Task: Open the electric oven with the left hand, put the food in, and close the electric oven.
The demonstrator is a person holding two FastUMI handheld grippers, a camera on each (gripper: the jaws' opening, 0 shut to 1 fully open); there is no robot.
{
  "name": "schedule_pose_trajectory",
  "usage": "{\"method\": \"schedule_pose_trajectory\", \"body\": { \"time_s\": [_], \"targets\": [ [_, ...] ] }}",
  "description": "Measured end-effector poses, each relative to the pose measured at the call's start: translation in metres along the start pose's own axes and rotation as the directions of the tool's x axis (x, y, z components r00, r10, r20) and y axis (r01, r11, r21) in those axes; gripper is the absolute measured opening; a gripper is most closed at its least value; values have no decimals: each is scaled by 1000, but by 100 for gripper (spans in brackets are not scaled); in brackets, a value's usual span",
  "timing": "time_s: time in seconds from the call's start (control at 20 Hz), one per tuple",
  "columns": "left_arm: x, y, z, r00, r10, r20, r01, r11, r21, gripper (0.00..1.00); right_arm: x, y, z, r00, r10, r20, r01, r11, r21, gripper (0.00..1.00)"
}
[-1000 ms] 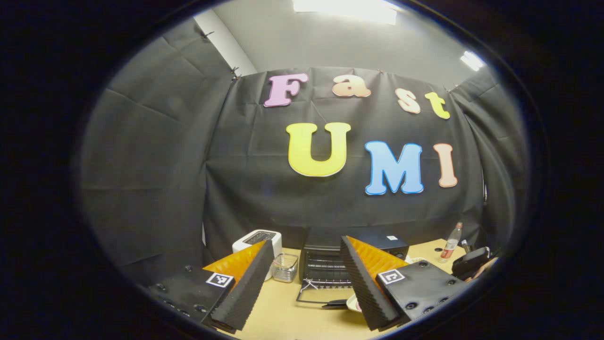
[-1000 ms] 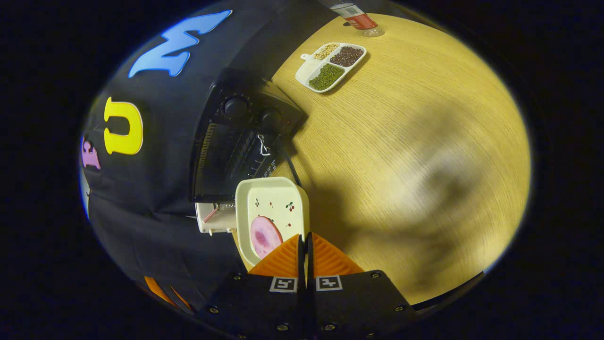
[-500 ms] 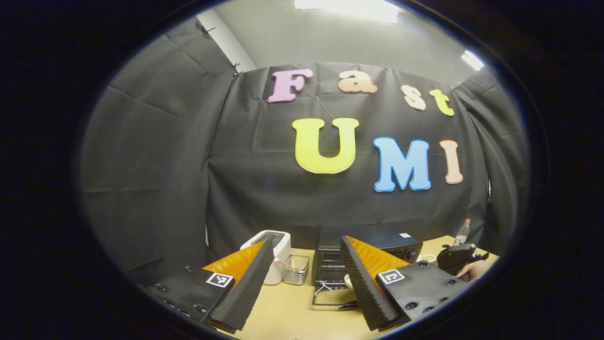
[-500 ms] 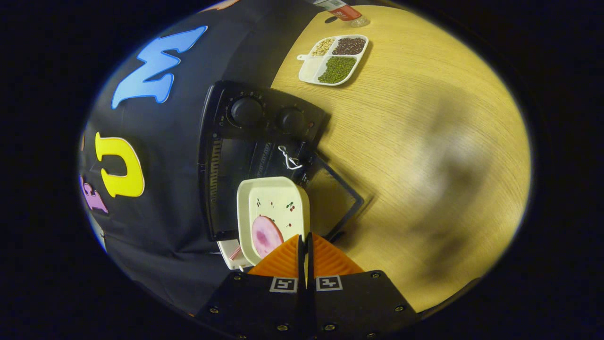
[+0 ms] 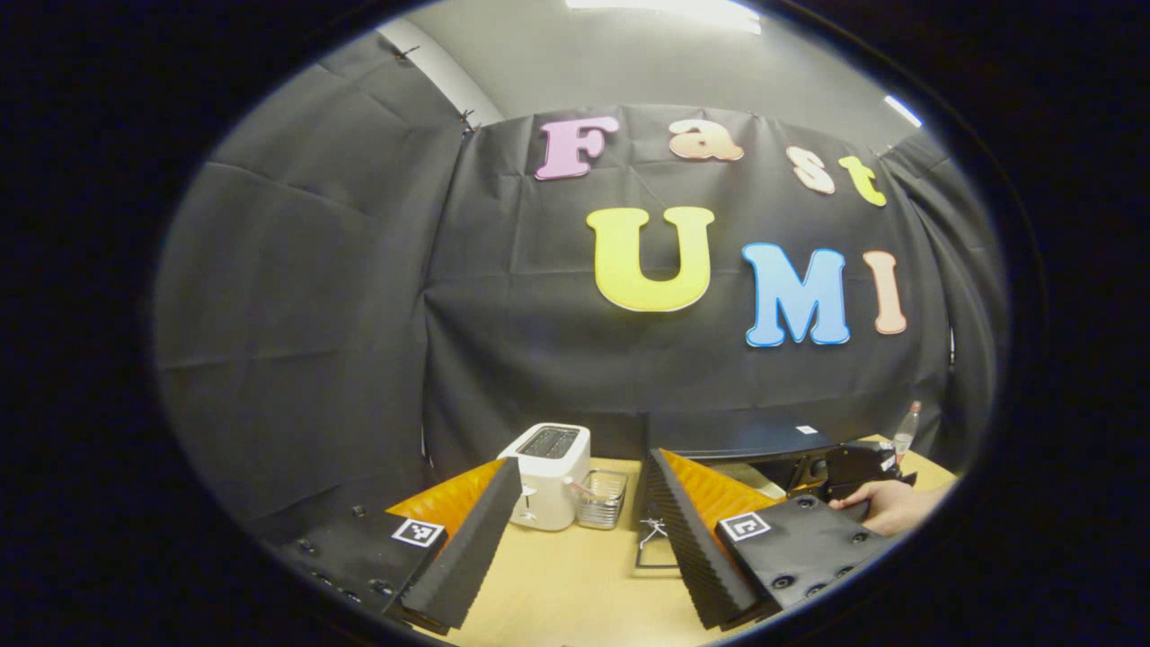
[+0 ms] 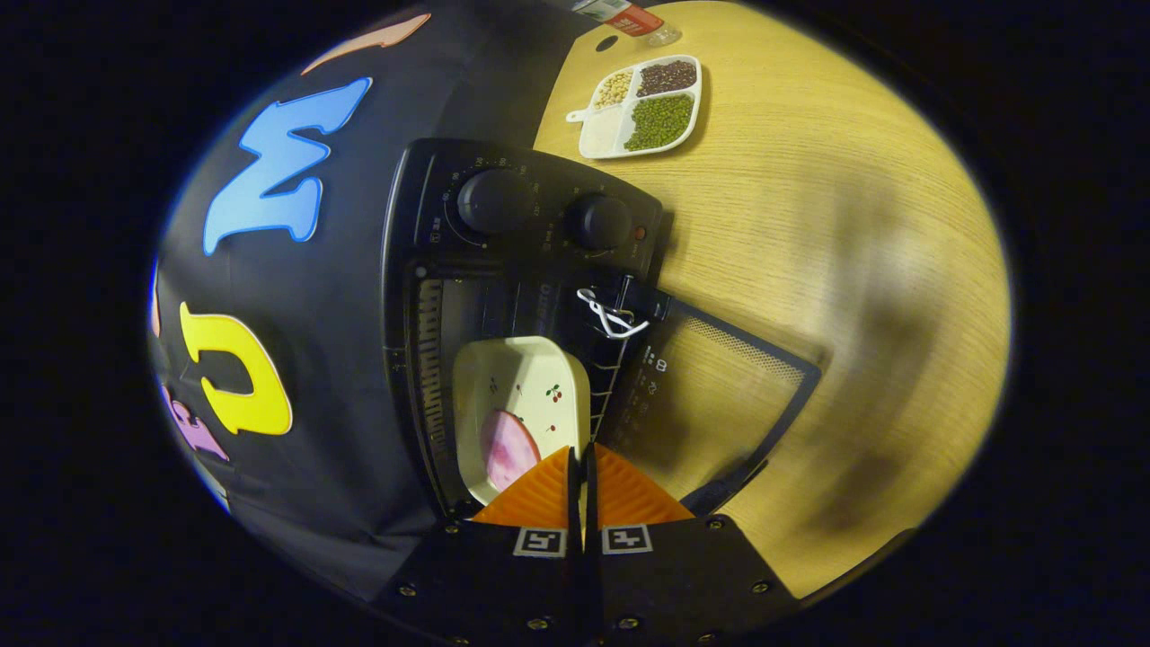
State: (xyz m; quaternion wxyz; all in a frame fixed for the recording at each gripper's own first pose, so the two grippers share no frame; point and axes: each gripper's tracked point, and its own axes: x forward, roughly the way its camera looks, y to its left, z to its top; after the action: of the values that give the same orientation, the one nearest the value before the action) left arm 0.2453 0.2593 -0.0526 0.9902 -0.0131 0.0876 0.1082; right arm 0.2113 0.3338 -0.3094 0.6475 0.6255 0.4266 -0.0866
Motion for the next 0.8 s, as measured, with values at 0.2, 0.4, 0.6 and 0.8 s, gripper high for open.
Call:
{"method": "schedule_pose_trajectory", "body": {
  "time_s": [0.2, 0.4, 0.6, 0.8],
  "targets": [
    [-1, 10, -4, 1000, 24, -9, -24, 1000, 13, 100, 20, 10, 2, 999, 4, 40, -5, 999, 43, 1],
    [1, 20, -6, 999, 46, -20, -46, 999, 18, 100, 37, 15, 6, 997, 5, 78, -10, 998, 58, 3],
    [0, 23, -8, 998, 57, -20, -56, 998, 26, 100, 47, 16, 7, 997, 15, 80, -20, 998, 59, 3],
    [0, 23, -7, 998, 55, -17, -55, 998, 21, 100, 41, 27, 3, 995, 71, 67, -72, 997, 25, 10]
  ]
}}
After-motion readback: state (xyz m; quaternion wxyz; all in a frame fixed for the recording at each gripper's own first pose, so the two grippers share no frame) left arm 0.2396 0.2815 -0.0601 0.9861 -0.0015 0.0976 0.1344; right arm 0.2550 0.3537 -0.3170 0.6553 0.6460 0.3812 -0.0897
